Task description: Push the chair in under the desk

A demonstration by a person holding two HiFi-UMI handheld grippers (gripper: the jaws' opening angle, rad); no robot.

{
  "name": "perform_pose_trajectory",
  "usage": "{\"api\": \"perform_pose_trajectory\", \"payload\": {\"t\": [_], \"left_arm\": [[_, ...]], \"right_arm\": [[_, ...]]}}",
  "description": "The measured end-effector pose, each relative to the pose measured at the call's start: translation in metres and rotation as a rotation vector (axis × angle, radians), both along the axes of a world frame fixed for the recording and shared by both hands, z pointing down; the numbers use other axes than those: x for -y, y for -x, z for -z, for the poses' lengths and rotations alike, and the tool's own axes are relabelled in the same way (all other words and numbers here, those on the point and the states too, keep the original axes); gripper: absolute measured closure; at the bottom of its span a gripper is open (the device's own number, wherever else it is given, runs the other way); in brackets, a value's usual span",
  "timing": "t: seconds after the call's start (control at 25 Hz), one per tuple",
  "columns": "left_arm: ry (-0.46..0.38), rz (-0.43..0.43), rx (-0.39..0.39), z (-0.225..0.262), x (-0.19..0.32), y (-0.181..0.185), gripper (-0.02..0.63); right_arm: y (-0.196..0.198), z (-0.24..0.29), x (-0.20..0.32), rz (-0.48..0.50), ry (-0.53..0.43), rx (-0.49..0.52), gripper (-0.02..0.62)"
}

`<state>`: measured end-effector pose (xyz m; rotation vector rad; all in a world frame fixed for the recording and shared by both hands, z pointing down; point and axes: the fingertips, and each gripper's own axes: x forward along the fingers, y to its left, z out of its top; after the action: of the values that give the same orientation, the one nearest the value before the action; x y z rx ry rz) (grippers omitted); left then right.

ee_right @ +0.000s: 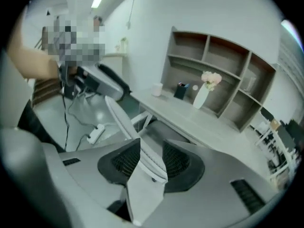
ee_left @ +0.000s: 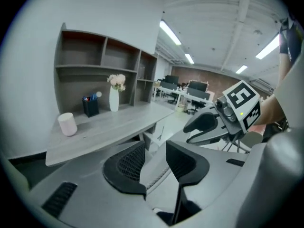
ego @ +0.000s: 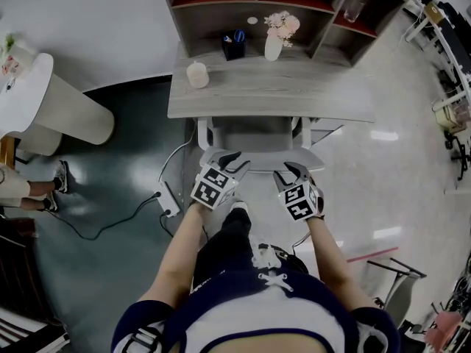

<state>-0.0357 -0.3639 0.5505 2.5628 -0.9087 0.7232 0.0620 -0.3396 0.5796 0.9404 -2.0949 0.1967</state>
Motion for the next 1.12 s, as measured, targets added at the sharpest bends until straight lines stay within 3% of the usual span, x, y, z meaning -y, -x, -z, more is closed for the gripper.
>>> {"api": "perform_pose_trajectory", "payload": {"t": [0.2, 0.32, 0.44, 0.6, 0.76, 1.12], "left_arm": [[-0.091, 0.122, -0.079, 0.035, -0.002, -0.008, 0.534], [-0.135, 0.161, -0.129, 0.056, -0.013, -0.019, 0.551], [-0.179, 0.211, -0.184, 0.079, -0.026, -0.024, 0.565], [-0.274, 0.257, -0.207, 0.107, -0.041, -0.028, 0.588], [-0.335, 0.261, -0.202, 0.124, -0.055, -0.036, 0.598], [-0.329, 0.314, -0.23, 0.128, -0.071, -0.034, 0.598]], "right_arm": [[0.013, 0.063, 0.007, -0.213, -0.04, 0.389, 0.537], [0.026, 0.09, 0.004, -0.261, -0.028, 0.567, 0.569], [0.032, 0.113, -0.003, -0.289, -0.039, 0.68, 0.579], [0.034, 0.14, -0.013, -0.283, -0.121, 0.718, 0.584], [0.044, 0.151, -0.028, -0.218, -0.195, 0.656, 0.586], [0.046, 0.154, -0.045, -0.228, -0.223, 0.614, 0.586]]}}
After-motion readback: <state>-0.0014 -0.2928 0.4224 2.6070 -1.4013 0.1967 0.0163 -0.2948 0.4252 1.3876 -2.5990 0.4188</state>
